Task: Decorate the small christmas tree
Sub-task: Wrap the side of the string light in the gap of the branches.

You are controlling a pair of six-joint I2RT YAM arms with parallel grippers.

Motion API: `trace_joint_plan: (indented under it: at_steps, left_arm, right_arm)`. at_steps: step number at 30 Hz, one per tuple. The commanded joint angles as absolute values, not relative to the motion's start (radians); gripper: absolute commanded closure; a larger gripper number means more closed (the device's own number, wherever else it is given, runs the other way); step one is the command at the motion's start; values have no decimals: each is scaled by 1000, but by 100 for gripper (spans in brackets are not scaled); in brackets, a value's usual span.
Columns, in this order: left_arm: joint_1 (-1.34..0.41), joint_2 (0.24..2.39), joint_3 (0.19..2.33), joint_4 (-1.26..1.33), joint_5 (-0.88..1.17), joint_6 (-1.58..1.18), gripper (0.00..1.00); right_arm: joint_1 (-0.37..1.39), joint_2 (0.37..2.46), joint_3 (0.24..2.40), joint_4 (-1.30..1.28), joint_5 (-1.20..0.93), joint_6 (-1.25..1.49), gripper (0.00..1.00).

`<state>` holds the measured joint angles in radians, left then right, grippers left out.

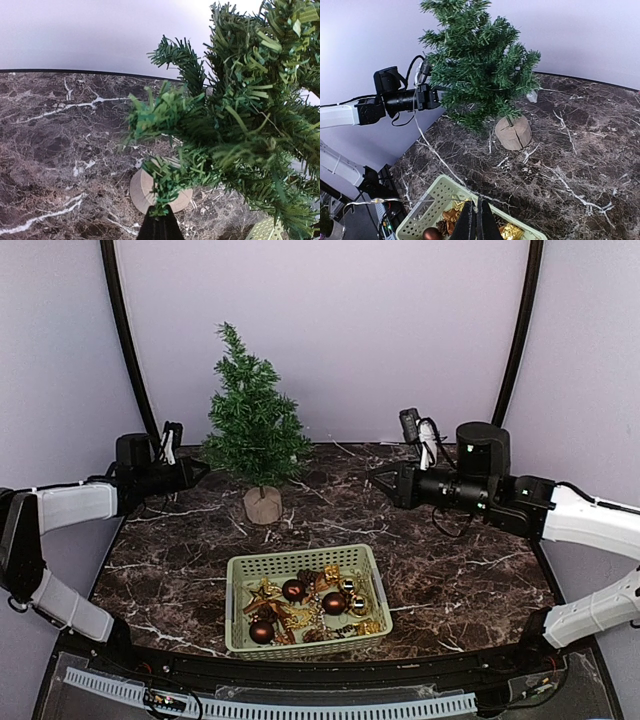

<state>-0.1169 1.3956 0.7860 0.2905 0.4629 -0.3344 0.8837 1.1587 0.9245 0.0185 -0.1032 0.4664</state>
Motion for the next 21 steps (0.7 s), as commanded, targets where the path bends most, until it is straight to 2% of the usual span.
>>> trace_joint_plan:
  at_steps: [1,4,6,8,12,14,18,21]
  left_arm:
    - [-106,1422,847,323,477,-273,100]
    - [-101,1451,873,321,455,-266,100]
    - [-100,1453,881,311,444,-270,86]
    - [-100,1433,874,308,436,-274,60]
    - [-100,1331,816,287,373,-294,37]
    - [-102,1263,774,273,356,-315,32]
    - [-134,1139,701,249,371,-367,30]
    - [-241,1086,691,198,347,-378,29]
  right_arm:
    - [890,1193,984,78,36,508,100]
    - [887,1221,1010,62,93,513,100]
    - [878,1246,1024,48,110,517,100]
    - [865,1269,1027,47,104,522,100]
    - [840,1317,1014,66,67,535,100]
    - [830,1337,999,78,45,545,100]
    - [811,1360,964,104,7,566,100]
    - [802,1377,943,111,4,576,100]
